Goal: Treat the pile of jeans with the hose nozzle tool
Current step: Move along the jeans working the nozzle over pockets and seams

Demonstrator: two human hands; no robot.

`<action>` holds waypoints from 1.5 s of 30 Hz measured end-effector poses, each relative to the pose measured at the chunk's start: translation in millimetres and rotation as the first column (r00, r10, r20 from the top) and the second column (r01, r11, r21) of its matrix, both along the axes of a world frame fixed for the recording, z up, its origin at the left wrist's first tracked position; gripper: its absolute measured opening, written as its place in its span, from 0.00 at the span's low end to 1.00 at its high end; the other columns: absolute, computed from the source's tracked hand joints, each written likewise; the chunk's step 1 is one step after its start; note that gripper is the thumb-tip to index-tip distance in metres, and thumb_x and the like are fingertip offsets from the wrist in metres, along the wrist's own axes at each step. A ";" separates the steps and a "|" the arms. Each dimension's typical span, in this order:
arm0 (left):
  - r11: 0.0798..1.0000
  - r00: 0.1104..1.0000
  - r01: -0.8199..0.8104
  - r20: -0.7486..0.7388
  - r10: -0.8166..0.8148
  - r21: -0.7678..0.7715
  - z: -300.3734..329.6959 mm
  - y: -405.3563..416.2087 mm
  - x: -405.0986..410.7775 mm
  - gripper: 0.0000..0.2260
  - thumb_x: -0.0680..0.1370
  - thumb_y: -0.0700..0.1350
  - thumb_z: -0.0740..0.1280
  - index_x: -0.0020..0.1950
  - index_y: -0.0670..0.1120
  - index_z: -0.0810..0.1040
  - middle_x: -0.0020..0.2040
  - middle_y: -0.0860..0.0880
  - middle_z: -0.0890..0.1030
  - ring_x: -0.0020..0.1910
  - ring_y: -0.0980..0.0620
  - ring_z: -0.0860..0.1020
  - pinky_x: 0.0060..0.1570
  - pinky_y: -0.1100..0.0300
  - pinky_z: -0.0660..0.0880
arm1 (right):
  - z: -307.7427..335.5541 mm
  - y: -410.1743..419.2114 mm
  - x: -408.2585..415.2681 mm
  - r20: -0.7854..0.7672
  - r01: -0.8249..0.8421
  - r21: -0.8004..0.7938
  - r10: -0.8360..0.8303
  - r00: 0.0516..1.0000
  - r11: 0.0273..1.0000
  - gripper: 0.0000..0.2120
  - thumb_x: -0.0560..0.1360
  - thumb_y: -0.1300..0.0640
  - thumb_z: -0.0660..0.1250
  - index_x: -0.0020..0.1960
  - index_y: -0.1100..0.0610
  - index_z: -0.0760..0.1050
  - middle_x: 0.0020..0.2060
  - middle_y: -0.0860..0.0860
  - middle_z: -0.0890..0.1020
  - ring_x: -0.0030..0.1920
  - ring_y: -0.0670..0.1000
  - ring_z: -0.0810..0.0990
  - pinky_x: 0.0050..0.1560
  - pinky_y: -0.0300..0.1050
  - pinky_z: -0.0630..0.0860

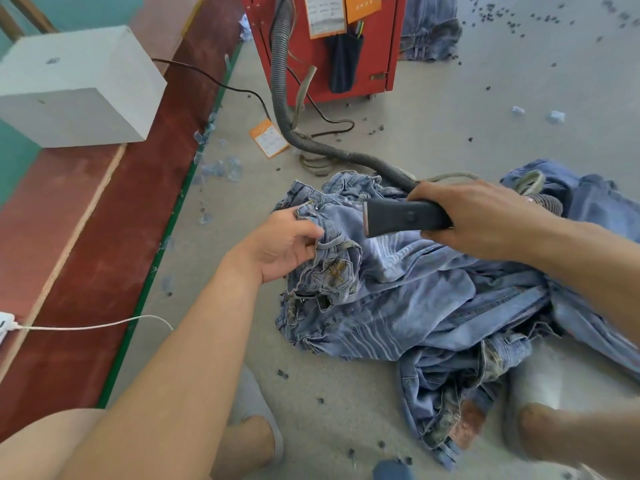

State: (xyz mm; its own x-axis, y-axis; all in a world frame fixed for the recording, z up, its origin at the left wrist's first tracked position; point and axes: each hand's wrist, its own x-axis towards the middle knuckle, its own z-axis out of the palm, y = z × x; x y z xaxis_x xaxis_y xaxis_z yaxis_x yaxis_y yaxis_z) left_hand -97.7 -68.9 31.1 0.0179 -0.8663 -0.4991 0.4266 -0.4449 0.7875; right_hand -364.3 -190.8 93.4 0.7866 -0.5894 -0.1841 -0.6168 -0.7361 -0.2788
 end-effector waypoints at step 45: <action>0.989 1.000 0.004 -0.003 -0.004 0.147 -1.5 5.9 8.2 0.22 0.87 0.59 0.52 0.63 0.48 0.80 0.46 0.42 0.87 0.39 0.48 0.85 0.40 0.56 0.84 | 28.8 26.4 25.5 0.093 -0.047 -0.008 0.047 0.995 0.999 0.14 0.74 0.45 0.69 0.58 0.38 0.72 0.38 0.43 0.81 0.37 0.50 0.80 0.39 0.52 0.80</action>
